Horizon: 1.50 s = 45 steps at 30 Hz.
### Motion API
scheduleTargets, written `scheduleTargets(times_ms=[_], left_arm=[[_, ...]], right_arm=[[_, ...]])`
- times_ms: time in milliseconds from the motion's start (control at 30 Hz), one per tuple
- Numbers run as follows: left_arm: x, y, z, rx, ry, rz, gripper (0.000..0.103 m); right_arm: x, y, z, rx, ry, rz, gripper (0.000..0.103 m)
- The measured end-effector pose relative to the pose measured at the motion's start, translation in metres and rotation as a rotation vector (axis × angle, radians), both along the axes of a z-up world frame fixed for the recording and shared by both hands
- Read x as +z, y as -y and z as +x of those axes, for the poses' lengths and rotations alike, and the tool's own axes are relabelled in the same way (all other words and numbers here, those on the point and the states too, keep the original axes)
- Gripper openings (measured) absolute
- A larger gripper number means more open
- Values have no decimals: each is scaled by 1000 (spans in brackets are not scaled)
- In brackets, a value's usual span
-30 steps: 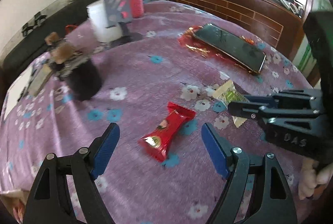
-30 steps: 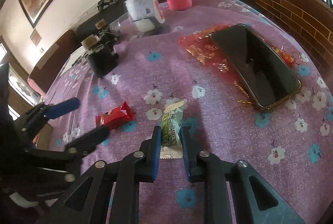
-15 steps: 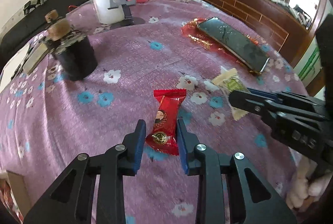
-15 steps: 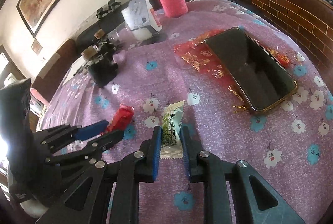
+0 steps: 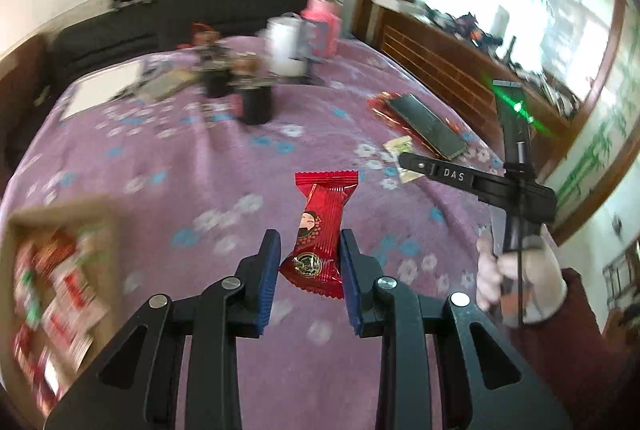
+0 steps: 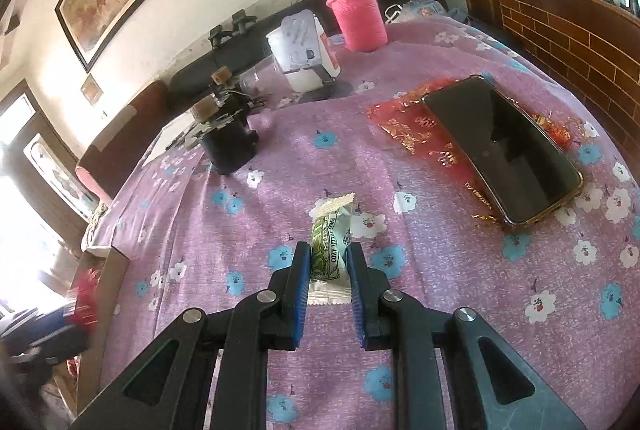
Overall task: Organize snacks
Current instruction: 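Carry both snacks into the cardboard box and open both grippers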
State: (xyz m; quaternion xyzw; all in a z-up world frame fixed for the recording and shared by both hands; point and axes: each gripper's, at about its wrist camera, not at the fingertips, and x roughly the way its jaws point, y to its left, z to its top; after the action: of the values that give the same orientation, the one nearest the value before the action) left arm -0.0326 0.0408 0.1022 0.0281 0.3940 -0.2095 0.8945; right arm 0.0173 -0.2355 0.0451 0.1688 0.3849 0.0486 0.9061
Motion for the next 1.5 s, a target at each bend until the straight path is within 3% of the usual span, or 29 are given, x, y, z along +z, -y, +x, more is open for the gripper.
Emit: scheduleTargets(times_ms=[233,333,500,700,900,1200,1400,1500], left_arm=[[3,-105,-59,241,23,-105,27],[-4,-143,-78,344,32,-103,27],[-18,-191,-91,449,5,-141,27],[-42,-197,-91,443,-60,-193,27],[-64,-195,-92,438,-142,-205,27],[-75,-195,-86,468,-177,-167,27],[-74,-200,-88,497,-164,-174,34],[-71,-204,-91,518,-162,-176,44]], right_arm=[[-2,-20,-3,22,15,-77,19],[1,-30,-5,41,29,-101,19],[29,-78,-24,145,43,-120,19],[64,-181,-58,393,98,-149,19],[59,-278,-73,615,60,-140,19],[16,-359,-67,713,-27,-207,19],[-1,-375,-61,725,-62,-239,19],[-3,-375,-61,729,-61,-238,21]])
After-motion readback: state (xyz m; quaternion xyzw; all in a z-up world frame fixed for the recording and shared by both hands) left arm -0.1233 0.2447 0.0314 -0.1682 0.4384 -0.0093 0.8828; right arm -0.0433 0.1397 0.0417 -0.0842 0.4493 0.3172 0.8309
